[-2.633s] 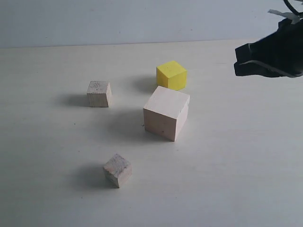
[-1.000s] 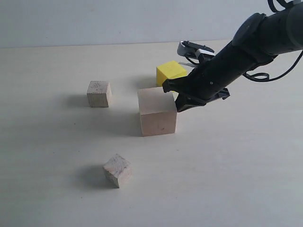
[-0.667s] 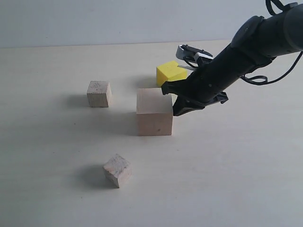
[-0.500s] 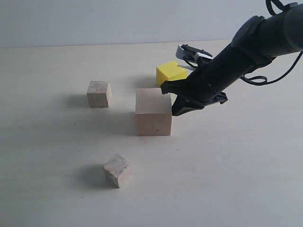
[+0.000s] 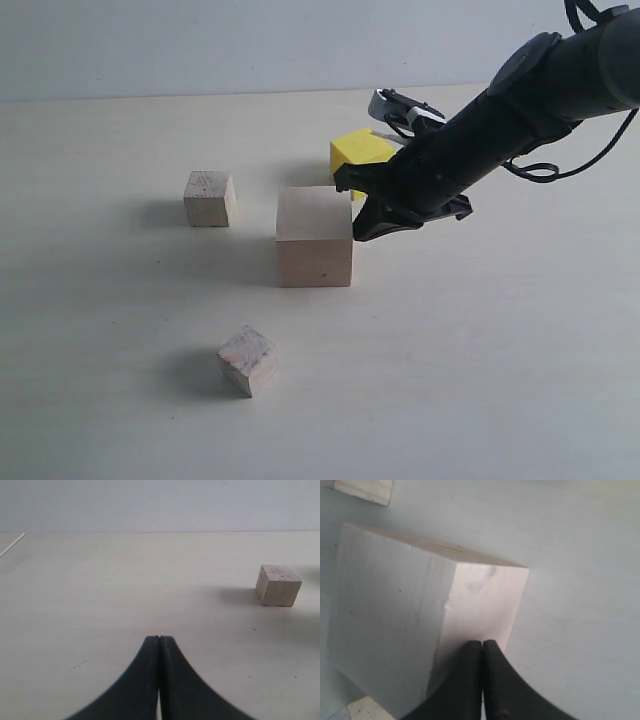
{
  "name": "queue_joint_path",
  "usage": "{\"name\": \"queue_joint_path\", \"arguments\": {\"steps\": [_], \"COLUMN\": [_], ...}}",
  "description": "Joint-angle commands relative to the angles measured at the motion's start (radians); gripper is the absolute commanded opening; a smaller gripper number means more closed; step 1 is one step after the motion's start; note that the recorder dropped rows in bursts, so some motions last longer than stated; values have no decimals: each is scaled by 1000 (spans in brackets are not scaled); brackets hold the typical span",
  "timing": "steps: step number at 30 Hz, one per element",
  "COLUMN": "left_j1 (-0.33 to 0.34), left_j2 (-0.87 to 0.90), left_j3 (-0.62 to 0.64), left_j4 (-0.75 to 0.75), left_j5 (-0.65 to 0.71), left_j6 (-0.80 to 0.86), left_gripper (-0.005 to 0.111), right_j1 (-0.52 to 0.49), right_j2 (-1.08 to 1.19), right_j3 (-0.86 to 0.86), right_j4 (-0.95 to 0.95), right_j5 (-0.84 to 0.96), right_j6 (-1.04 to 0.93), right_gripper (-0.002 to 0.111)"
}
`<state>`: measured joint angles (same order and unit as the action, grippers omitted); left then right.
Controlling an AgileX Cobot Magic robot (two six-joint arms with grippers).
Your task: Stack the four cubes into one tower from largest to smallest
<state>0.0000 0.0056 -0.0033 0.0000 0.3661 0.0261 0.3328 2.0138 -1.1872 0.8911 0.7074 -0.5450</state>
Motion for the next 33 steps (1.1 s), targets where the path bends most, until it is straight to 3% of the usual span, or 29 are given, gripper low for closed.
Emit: {"name": "queue_joint_path", "arguments": {"steps": [1, 20, 33], "left_j1": [2, 2, 2], "left_j2": [-6, -6, -6], "left_j3": [3, 3, 3], "left_j4": [0, 0, 0], "left_j5": [-9, -9, -9], "left_j6": [-3, -3, -3], "left_gripper": [0, 0, 0], "right_j1": [4, 17, 67], "right_j2": [-3, -3, -3], "right_j3": [-7, -7, -7], "right_j4": [18, 67, 66], "right_j5": [5, 5, -104], "right_j6": [-11, -4, 7], "right_gripper": [0, 0, 0]}}
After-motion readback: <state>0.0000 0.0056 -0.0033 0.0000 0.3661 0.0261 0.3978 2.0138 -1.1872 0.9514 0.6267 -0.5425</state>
